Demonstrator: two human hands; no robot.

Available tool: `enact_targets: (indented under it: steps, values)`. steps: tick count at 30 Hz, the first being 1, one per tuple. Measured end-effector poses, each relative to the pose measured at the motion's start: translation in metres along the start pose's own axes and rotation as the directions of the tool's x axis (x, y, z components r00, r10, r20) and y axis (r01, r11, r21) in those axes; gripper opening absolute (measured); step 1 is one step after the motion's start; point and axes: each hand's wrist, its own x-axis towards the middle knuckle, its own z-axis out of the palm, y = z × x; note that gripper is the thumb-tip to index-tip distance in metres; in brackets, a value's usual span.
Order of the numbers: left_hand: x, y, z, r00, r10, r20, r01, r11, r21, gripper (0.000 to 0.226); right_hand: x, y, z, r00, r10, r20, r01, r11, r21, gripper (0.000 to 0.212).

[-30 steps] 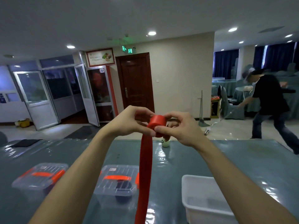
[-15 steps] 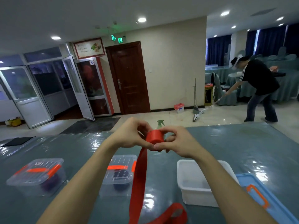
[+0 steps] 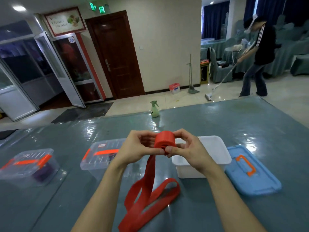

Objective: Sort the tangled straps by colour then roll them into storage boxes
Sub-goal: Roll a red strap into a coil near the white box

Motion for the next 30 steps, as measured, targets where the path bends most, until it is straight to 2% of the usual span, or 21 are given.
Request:
enact_targets:
  steps: [2,4,6,7,8,10,12,13,16,18,22,26,28,30]
  values:
    - [0.0,0.004,0.0,1.0,0.0,0.03,-0.005,0.981,0.192,0.046,-0.004,-0.001,-0.013,0.996,0.085,0.028,-0.074,0.961,-0.268,0.055]
    - [0.005,0.014,0.001,0.993,0.033,0.116,-0.083,0.887,0.454,0.043,-0.005,-0.002,-0.015,0.997,0.077,0.016,-0.059,0.867,-0.494,0.058]
    - [0.01,0.027,0.004,0.974,0.029,0.225,-0.173,0.74,0.65,0.043,-0.006,-0.002,-0.009,0.998,0.036,0.045,-0.006,0.843,-0.538,0.051]
    - [0.012,0.031,0.006,0.967,0.029,0.255,-0.204,0.688,0.696,0.045,-0.007,-0.001,-0.007,0.999,0.014,0.051,0.015,0.846,-0.534,0.047]
    - [0.014,0.033,0.006,0.964,0.041,0.263,-0.22,0.677,0.702,0.047,-0.008,0.0,-0.007,0.999,-0.012,0.046,0.034,0.853,-0.521,0.045]
    - [0.014,0.031,0.001,0.972,0.065,0.225,-0.186,0.797,0.574,0.051,-0.01,0.001,-0.011,0.998,-0.066,0.022,0.07,0.902,-0.426,0.044]
    - [0.011,0.022,-0.008,0.98,0.058,0.191,-0.118,0.94,0.32,0.056,-0.01,0.001,-0.017,0.994,-0.107,0.0,0.104,0.965,-0.242,0.043]
    - [0.01,0.017,-0.012,0.983,0.052,0.179,-0.087,0.977,0.194,0.057,-0.009,0.001,-0.02,0.992,-0.122,-0.015,0.118,0.981,-0.155,0.043]
    - [0.006,0.004,-0.005,0.995,0.023,0.092,-0.016,0.997,-0.078,0.059,-0.004,-0.001,-0.02,0.987,-0.151,-0.053,0.152,0.988,0.01,0.043]
    - [0.007,0.0,0.005,0.999,0.037,0.03,-0.032,0.987,-0.156,0.057,0.0,0.001,-0.016,0.986,-0.156,-0.061,0.16,0.984,0.076,0.044]
    - [0.015,0.005,0.012,0.995,0.074,-0.063,-0.085,0.98,-0.183,0.061,0.009,0.012,-0.005,0.992,-0.11,-0.053,0.119,0.974,0.195,0.062]
    - [0.02,0.008,0.003,0.996,0.063,-0.056,-0.067,0.995,-0.07,0.055,0.008,0.018,0.001,0.997,-0.074,-0.002,0.072,0.965,0.253,0.053]
    - [0.021,0.009,-0.005,0.997,0.063,-0.031,-0.063,0.998,0.026,0.057,0.009,0.014,-0.005,0.997,-0.072,0.04,0.068,0.993,0.092,0.055]
    - [0.022,0.013,-0.011,0.997,0.061,0.038,-0.067,0.984,0.165,0.055,0.01,0.009,-0.011,0.996,-0.066,0.064,0.077,0.977,-0.197,0.063]
